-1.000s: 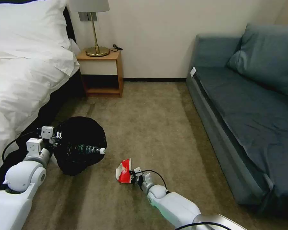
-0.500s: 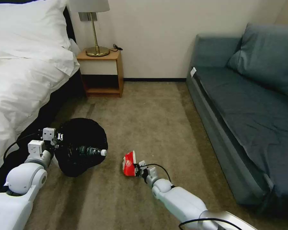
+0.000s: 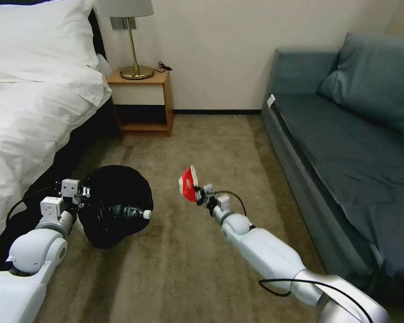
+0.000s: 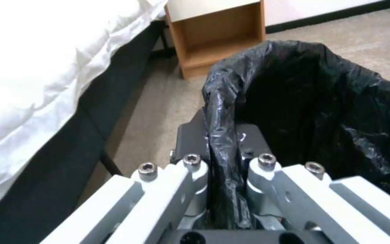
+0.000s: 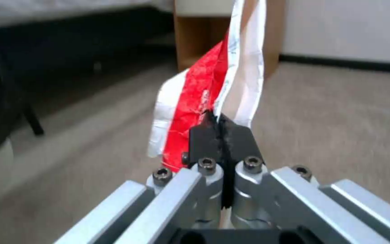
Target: Pick up the trash bin, then pick up the garbage on the floor and place it into the trash bin.
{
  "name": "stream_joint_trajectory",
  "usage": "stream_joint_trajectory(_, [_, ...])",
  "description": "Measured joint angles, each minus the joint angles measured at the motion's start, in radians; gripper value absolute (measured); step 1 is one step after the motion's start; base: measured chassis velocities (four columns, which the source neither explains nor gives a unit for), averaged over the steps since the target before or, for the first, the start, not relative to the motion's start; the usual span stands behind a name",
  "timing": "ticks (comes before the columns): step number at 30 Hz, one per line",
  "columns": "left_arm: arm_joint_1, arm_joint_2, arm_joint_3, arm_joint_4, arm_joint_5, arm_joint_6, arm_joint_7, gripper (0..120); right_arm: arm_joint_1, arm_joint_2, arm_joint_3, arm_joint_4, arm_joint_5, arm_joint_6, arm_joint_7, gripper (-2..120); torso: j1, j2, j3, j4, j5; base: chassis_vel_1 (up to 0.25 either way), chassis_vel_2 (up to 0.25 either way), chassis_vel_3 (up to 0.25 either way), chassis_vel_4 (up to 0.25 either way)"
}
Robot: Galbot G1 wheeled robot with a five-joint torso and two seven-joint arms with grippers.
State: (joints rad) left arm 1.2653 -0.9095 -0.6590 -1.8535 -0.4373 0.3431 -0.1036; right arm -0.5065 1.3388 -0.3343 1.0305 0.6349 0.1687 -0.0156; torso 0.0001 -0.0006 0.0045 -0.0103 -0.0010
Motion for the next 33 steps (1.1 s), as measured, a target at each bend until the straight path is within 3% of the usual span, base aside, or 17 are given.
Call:
stream_joint_trajectory(10, [0.001,0.008,-0.016,0.012,-0.003,0.000,0.001,5,-0.025,-0.040,0.007,0.185,0.032,-0.023,0.009,0,0.000,0.000,0.000,-0.0001,-0.0001,0.000,0.000,0.000,0.000])
stream_joint_trajectory(20, [-0.023,-0.002,0.010,0.028,-0.002,-0.001,0.001,5,-0.089,-0.078,-0.050,0.370,0.060,-0.062,0.032,0,0.000,0.000,0.000,-0.0003,0.0000,0.000,0.000,0.000,0.000])
stream_joint_trajectory(33, [-0.048,-0.022,0.037,0.058,0.006,-0.006,0.002,5,-0.074,0.022,-0.234,0.360,0.073,-0.059,0.053,0,0.000,0.000,0.000,-0.0001,-0.0002,0.000,0.000,0.000,0.000])
